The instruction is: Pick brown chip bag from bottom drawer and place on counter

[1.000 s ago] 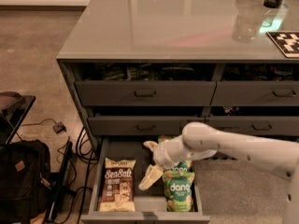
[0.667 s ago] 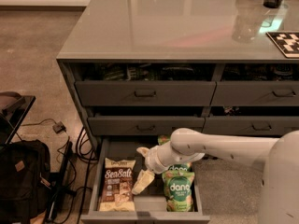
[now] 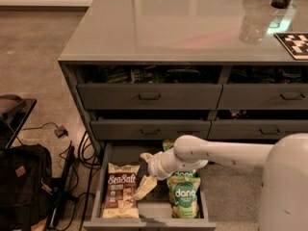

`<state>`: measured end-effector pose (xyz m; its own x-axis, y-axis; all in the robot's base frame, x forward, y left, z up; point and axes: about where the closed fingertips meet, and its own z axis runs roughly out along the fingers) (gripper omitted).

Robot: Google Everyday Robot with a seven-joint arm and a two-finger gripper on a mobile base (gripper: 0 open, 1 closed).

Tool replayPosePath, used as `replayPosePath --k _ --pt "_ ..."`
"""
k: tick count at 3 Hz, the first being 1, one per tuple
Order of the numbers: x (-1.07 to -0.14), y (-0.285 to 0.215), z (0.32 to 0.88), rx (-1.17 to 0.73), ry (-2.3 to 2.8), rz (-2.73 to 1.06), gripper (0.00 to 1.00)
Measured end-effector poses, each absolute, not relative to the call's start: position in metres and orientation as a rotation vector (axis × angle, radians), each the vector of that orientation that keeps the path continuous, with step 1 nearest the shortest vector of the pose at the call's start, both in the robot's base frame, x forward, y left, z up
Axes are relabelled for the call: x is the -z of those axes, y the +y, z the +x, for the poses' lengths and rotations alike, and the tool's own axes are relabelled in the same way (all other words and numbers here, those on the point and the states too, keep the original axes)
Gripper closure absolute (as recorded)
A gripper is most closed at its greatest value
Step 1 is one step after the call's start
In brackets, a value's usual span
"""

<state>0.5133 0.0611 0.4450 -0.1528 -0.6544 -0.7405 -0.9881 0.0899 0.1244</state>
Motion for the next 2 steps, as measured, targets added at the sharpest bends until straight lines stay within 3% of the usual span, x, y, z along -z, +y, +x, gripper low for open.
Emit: replayPosePath --k 2 --pt "-0.359 0.085 0.547 -0.74 2.006 -1.585 0.0"
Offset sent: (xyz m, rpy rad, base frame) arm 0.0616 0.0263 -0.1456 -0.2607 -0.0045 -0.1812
